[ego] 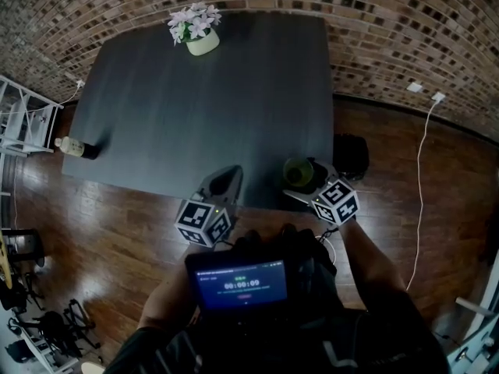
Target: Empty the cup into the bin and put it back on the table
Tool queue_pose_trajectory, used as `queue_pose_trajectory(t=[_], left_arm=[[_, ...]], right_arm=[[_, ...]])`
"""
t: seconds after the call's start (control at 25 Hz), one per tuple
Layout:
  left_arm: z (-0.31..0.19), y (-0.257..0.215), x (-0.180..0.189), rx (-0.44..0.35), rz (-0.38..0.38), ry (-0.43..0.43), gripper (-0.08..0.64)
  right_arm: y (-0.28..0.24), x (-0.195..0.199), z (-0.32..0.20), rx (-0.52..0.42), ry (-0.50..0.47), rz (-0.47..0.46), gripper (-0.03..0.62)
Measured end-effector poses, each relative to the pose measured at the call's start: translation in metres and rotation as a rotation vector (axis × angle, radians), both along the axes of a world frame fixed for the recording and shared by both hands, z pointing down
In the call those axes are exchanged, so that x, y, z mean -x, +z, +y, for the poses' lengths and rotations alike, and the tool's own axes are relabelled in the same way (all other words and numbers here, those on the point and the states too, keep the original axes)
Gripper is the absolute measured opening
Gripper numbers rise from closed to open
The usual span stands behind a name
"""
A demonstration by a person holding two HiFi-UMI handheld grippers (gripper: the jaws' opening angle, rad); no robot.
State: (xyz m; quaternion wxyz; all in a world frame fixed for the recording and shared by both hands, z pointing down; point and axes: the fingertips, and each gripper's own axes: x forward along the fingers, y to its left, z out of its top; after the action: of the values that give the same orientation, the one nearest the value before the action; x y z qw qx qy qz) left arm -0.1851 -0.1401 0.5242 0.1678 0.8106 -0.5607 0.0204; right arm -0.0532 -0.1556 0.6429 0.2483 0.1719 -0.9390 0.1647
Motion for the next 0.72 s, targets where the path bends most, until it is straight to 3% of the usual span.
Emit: queue_pose_trajectory(t=[0.56, 0.72], left_arm=[[-0.009, 0.024, 0.009, -0.024, 0.001, -0.045, -0.003], [-0.008, 0.024, 0.01, -0.033, 0.009, -0.051, -0.003]], right_arm=[[0.001, 0.018, -0.009, -0.143, -0.047, -0.091, 0.445], [0.001, 0.015, -0.012, -0.158, -0.036, -0.095, 0.388]])
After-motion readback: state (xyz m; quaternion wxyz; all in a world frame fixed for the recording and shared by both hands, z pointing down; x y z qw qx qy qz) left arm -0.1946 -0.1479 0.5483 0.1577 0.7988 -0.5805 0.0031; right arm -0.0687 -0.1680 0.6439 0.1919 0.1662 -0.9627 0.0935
